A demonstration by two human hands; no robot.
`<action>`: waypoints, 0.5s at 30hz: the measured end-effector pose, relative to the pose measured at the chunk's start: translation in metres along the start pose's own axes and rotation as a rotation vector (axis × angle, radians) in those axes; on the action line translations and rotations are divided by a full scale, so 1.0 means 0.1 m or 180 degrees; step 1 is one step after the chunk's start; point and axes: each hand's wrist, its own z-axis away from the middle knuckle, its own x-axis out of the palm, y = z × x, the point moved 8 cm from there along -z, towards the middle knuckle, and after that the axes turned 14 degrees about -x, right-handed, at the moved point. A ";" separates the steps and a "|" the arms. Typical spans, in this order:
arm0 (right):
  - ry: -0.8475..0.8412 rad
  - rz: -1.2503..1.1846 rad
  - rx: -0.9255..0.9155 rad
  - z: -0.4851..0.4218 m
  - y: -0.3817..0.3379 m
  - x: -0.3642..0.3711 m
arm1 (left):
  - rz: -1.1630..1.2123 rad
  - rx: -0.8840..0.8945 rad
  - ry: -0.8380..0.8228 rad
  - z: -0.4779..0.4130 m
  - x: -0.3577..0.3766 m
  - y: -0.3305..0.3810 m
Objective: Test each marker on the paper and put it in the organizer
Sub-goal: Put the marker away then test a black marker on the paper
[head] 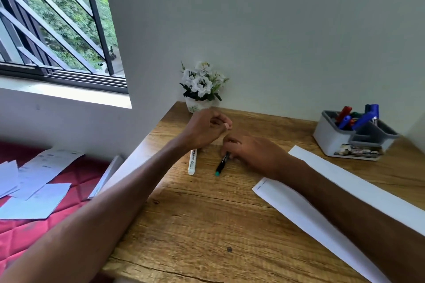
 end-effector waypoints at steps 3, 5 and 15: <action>0.0618 -0.0335 0.0229 0.22 0.12 -0.19 | 0.0103 0.0241 -0.0430 0.04 0.20 0.10; 0.1341 -0.0731 0.0642 0.41 0.26 -0.39 | 0.0236 0.0368 -0.0655 0.09 0.32 0.17; 0.2666 -0.2116 0.1536 1.07 0.65 -0.51 | 0.0262 0.0479 -0.0331 0.16 0.37 0.26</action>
